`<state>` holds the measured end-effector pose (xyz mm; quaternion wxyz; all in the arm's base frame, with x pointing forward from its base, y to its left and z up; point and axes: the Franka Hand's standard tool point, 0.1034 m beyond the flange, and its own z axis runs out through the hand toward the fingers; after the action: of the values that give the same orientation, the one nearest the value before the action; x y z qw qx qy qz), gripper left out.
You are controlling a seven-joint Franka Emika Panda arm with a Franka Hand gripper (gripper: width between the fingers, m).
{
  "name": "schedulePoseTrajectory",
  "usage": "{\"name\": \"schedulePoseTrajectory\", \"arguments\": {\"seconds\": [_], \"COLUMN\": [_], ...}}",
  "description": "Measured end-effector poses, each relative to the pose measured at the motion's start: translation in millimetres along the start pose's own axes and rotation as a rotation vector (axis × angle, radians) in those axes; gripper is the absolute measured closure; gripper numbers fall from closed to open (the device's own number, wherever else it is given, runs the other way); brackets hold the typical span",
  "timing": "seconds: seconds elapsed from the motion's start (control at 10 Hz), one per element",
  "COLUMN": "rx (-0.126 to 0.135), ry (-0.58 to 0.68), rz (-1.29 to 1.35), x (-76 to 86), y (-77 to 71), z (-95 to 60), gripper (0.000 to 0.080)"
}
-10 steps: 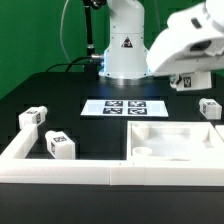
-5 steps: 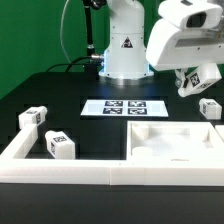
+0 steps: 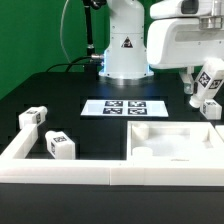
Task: Assemble one leg
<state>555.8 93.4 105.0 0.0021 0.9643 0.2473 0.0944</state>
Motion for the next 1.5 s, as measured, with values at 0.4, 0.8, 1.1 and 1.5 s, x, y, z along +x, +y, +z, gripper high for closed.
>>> {"name": "schedulePoseTrajectory", "arguments": {"seconds": [0.4,0.8,1.1,1.5], "rx": [-0.097,-0.084,-0.076,-0.070], "ry": [0.304,0.290,0.311,0.308], "rz": [-0.002,0.002,0.013,0.019], "x": [24.3,22.1,57.3,60.6], "y": [36.2,33.4,46.1,48.4], "z": [11.1,27.8,48.7,54.1], "gripper": [0.0512,0.0512,0.0512,0.0512]}}
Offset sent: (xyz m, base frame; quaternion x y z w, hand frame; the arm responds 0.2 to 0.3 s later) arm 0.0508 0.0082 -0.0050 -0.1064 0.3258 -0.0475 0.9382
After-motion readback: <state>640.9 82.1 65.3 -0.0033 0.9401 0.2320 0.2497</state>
